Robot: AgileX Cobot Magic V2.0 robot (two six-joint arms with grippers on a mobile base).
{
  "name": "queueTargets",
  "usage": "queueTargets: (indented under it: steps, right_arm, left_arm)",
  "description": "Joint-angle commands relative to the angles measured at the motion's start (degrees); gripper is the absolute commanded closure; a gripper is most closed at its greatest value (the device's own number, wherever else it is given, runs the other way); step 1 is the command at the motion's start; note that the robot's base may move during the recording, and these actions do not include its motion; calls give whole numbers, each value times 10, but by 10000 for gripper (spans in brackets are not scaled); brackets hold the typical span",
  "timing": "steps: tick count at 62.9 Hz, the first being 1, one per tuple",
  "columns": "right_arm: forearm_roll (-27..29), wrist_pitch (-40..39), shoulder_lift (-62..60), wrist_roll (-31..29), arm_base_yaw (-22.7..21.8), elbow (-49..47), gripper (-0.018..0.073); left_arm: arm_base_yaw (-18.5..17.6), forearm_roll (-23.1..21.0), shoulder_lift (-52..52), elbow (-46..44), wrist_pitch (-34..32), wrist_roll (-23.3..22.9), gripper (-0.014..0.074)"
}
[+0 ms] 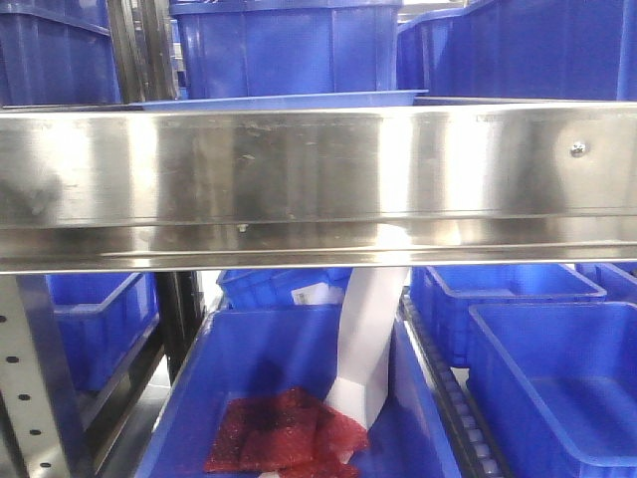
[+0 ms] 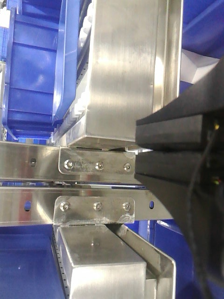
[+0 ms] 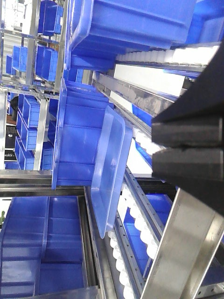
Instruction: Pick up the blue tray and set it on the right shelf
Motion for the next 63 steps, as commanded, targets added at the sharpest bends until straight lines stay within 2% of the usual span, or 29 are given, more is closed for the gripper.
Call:
queueTargets:
  steps: [1, 24, 30, 36, 45, 51, 57, 63]
  right_arm:
    - [-9, -53, 4, -5, -2, -15, 504]
    - [3, -46, 4, -19, -11, -2, 504]
    - [70, -25, -8, -73, -52, 23, 504]
    - [123, -27, -41, -132, -124, 72, 504]
    - [141, -27, -111, -133, -207, 148, 504]
    - [145, -34, -153, -133, -244, 198, 504]
    - [151, -64, -178, -129, -264, 245, 504]
    - [152, -47, -177, -127, -266, 242, 504]
  left_arm:
    - [2, -5, -7, 17, -48, 2, 645]
    - [2, -5, -7, 17, -47, 2, 645]
    - [2, -5, -7, 17, -47, 2, 645]
    - [2, -5, -7, 17, -47, 2, 645]
    - [2, -5, -7, 17, -47, 2, 645]
    - [2, -5, -7, 17, -47, 2, 645]
    - [2, -5, -7, 17, -47, 2, 645]
    - [2, -5, -7, 17, -47, 2, 645]
